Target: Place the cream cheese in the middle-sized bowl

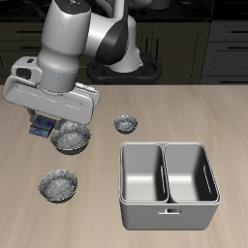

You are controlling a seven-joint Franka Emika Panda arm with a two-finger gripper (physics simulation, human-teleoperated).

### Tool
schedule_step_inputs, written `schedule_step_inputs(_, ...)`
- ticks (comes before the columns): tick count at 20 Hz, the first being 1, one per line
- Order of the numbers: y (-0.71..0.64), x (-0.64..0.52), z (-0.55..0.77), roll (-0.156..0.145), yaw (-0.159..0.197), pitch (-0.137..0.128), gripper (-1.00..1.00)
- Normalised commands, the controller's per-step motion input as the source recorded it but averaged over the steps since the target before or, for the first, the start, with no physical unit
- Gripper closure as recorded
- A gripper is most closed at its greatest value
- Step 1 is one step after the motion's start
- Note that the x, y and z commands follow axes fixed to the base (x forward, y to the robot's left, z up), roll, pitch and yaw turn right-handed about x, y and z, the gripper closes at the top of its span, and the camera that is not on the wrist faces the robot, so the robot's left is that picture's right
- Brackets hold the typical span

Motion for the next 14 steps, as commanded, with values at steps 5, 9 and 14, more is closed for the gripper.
schedule_step_inputs(5, 0.08, 0.14, -0.18, -0.002, 0.005, -0.002, 1.00)
schedule_step_inputs(9, 0.07, 0.14, -0.27, -0.004, -0.006, 0.013, 1.00)
schedule_step_inputs(14, 0.06, 0.07, -0.24, 0.003, -0.009, 0.021, 1.00)
